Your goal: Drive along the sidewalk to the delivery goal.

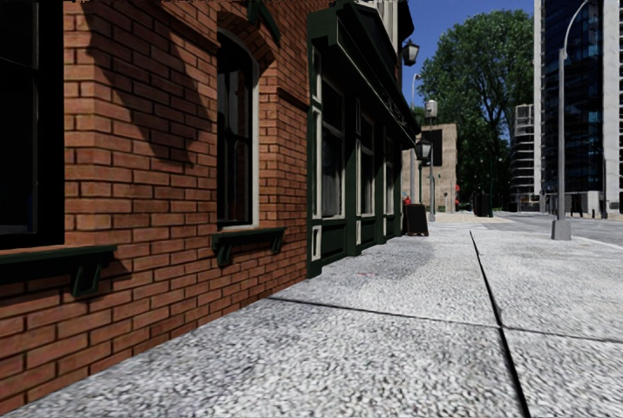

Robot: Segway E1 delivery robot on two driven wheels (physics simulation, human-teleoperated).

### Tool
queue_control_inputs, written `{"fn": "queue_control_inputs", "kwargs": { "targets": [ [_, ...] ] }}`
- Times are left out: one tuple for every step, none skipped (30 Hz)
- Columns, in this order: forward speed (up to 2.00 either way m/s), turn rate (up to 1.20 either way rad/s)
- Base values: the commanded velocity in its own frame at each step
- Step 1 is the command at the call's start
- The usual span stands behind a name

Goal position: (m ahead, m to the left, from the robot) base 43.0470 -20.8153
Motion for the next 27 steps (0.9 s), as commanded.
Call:
{"fn": "queue_control_inputs", "kwargs": {
  "targets": [
    [0.91,-0.59],
    [0.98,-0.59],
    [1.05,-0.59],
    [1.08,-0.54],
    [1.09,-0.47],
    [1.10,-0.38],
    [1.10,-0.33],
    [1.10,-0.31],
    [1.10,-0.31],
    [1.11,-0.30],
    [1.11,-0.29],
    [1.13,-0.28],
    [1.14,-0.26],
    [1.14,-0.25],
    [1.15,-0.20],
    [1.24,-0.05],
    [1.33,0.00],
    [1.41,0.00],
    [1.43,0.00],
    [1.43,0.00],
    [1.43,0.00],
    [1.44,-0.06],
    [1.44,-0.18],
    [1.44,-0.30],
    [1.44,-0.51],
    [1.44,-0.57],
    [1.44,-0.58]
  ]
}}
